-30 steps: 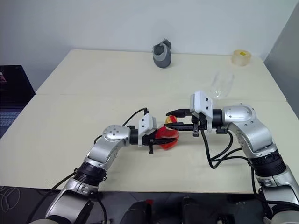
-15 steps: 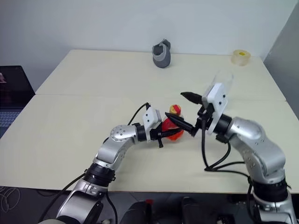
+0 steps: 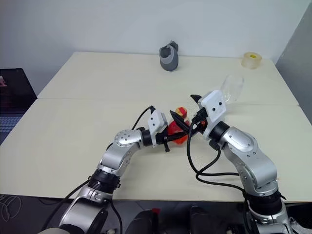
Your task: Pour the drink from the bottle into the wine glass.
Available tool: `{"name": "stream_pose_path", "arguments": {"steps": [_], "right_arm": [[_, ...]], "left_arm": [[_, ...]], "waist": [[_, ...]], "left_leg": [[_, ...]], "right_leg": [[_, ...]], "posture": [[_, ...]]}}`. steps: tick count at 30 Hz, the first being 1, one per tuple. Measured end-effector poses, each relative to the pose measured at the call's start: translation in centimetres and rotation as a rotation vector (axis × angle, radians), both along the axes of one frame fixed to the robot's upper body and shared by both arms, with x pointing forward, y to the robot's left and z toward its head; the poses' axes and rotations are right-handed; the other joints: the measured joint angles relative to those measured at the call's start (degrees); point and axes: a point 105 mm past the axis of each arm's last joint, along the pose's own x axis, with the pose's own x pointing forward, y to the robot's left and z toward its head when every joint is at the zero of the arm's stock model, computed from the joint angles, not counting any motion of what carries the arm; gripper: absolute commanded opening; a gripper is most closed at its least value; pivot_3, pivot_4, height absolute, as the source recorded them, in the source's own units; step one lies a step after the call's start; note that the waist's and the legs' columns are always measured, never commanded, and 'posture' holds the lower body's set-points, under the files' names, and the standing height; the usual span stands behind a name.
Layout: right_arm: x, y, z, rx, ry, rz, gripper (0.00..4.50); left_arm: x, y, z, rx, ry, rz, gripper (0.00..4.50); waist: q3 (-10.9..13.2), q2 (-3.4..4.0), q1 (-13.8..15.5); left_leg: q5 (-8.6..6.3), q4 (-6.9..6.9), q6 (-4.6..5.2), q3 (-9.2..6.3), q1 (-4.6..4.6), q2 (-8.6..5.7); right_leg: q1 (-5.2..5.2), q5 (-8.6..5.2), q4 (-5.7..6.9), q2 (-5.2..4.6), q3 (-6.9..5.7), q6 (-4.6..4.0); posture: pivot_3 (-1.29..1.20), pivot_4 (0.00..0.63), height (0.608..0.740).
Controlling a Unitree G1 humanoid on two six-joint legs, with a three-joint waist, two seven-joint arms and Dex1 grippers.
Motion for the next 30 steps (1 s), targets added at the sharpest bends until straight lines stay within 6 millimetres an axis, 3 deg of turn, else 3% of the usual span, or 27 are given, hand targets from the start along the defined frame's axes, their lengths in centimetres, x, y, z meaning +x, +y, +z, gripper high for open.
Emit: {"name": "stream_pose_path", "arguments": {"steps": [8,12,14,17,21,25,30], "right_arm": [[-1.1,-2.4,-0.9,0.062,0.093,0.06,4.5],[-1.3,-5.5,-0.9,0.04,0.109,-0.005,4.5],[-1.7,-5.9,-1.2,0.005,0.123,0.012,4.5],[-2.5,-5.1,-1.5,-0.022,0.134,0.071,4.5],[-3.2,-2.6,-1.1,-0.038,0.104,0.152,4.5],[-2.4,0.4,0.0,-0.024,0.038,0.163,4.5],[0.1,0.2,0.3,-0.007,0.011,0.043,4.5]], "left_arm": [[-0.2,-0.2,-0.3,0.01,0.004,-0.008,0.82],[0.0,0.3,-0.3,0.015,0.002,0.002,0.79],[0.0,0.4,-0.3,0.014,0.003,0.002,0.79],[0.0,0.3,-0.2,0.011,0.003,-0.001,0.79],[-0.1,0.3,-0.2,0.01,0.002,-0.008,0.79],[-0.2,0.0,-0.1,0.003,0.002,-0.015,0.79],[-0.2,0.0,-0.1,0.003,0.002,-0.014,0.79]], "waist": [[0.0,0.0,0.0],[0.0,0.0,0.0],[0.0,0.0,0.0],[0.0,0.0,-0.1],[0.0,0.0,-0.2],[0.0,0.0,-0.1],[0.0,0.0,0.2]], "left_leg": [[0.0,0.0,0.01,0.02,0.0,-0.02],[0.0,0.0,0.01,0.04,0.0,-0.03],[-0.01,-0.01,0.02,0.05,0.01,0.0],[-0.01,-0.03,0.02,0.07,0.03,0.02],[0.0,-0.03,0.02,0.06,0.04,0.02],[0.0,-0.01,0.01,0.02,0.02,0.02],[0.0,0.02,0.0,0.03,-0.02,-0.04]], "right_leg": [[0.01,0.0,0.0,0.0,0.02,0.0],[0.01,0.0,0.0,0.0,0.02,0.0],[0.01,0.0,0.0,0.03,0.02,0.0],[0.01,0.0,0.01,0.06,0.04,0.0],[0.01,0.0,0.02,0.06,0.04,0.0],[0.01,0.0,0.02,0.06,0.0,0.0],[0.01,0.0,-0.02,-0.01,0.02,0.0]], "posture": [[0.0,0.15,0.74],[0.0,0.15,0.74],[0.0,0.15,0.74],[0.0,0.15,0.74],[0.0,0.15,0.74],[0.0,0.15,0.74],[0.0,0.15,0.74]]}}
